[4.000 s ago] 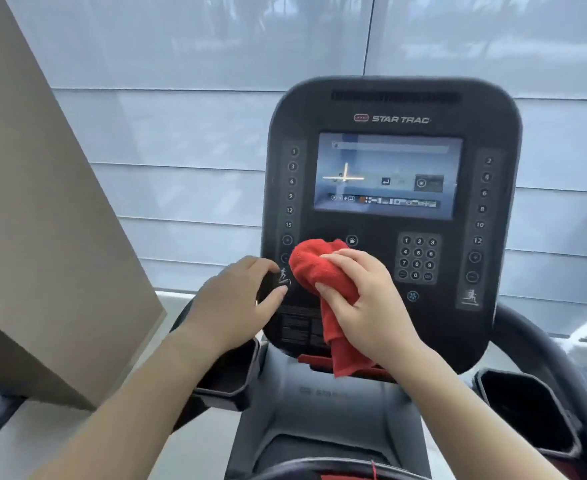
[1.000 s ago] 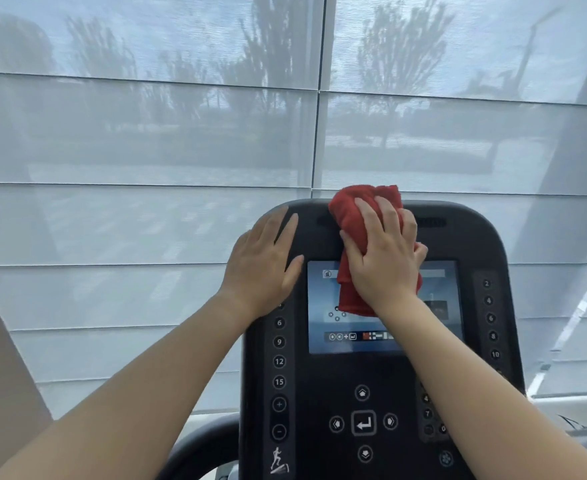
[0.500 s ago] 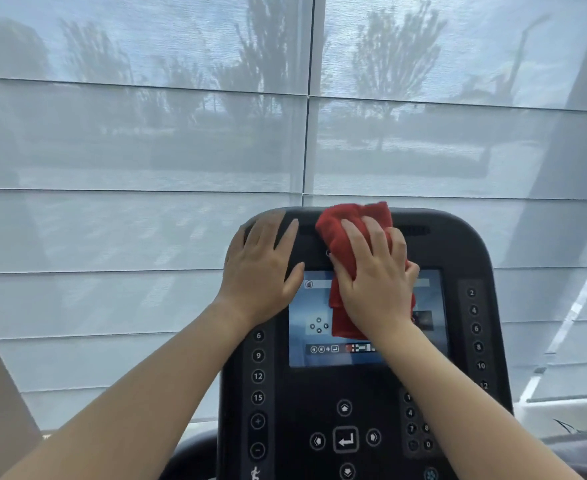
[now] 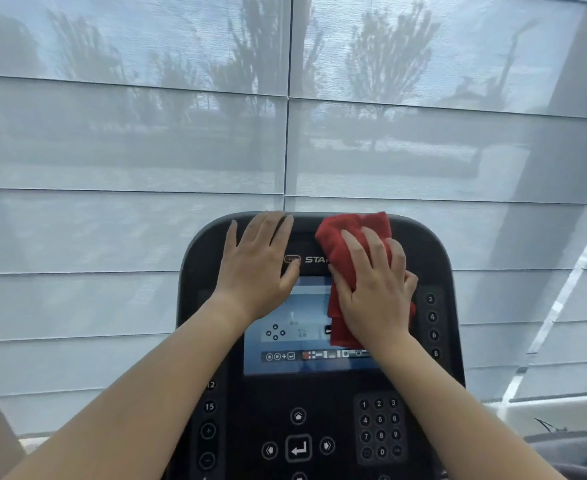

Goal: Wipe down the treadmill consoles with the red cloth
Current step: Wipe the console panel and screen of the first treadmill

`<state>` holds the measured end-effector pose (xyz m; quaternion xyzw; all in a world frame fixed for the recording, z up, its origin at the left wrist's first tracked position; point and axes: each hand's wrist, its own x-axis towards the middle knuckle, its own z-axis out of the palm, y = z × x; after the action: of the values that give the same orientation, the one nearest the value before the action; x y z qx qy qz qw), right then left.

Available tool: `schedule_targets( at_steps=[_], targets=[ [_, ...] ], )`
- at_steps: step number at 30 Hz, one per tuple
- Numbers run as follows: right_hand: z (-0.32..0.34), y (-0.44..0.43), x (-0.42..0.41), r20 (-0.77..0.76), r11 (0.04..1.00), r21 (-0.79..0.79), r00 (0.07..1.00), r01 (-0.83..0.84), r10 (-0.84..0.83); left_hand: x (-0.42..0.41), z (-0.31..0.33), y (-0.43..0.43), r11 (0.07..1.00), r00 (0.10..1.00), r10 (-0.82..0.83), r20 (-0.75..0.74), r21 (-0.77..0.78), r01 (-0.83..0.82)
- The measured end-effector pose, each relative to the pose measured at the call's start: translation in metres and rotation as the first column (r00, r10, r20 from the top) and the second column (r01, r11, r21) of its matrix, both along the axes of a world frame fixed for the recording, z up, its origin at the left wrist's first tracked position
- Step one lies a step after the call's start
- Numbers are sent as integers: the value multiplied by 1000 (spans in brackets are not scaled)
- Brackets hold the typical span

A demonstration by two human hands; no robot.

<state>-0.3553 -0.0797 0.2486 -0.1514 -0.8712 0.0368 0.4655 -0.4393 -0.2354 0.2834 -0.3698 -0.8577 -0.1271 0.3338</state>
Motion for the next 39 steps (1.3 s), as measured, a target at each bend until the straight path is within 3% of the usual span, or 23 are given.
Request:
schedule_targets(
  at_steps=[7,12,16,19,22,27,32,39],
  targets=[
    [40,7,-18,63,997,-51,996,-64,67,6,-8,9,992,994,100,37,-80,-96],
    [-2,10,9,47,998,51,998,-48,46,6,-17,13,994,994,106,26,-11,-105],
    [2,31,13,44,998,27,998,-51,49,9,-14,20,993,997,69,44,96,-73],
    [27,45,3,28,997,-71,999,-33,35,9,2,29,997,997,50,65,60,-54],
    [24,45,6,19,998,-58,999,-31,32,9,7,45,1000,1000,19,1,-10,-19],
    [-9,45,22,15,1000,6,1000,14,-14,10,-10,63,995,998,59,-31,81,-57],
    [22,54,6,13,995,-93,999,-46,48,9,-12,70,989,998,55,-31,141,-50],
    [-8,62,24,-33,1000,-10,999,-10,9,5,-16,69,985,996,64,-68,164,-52]
  ],
)
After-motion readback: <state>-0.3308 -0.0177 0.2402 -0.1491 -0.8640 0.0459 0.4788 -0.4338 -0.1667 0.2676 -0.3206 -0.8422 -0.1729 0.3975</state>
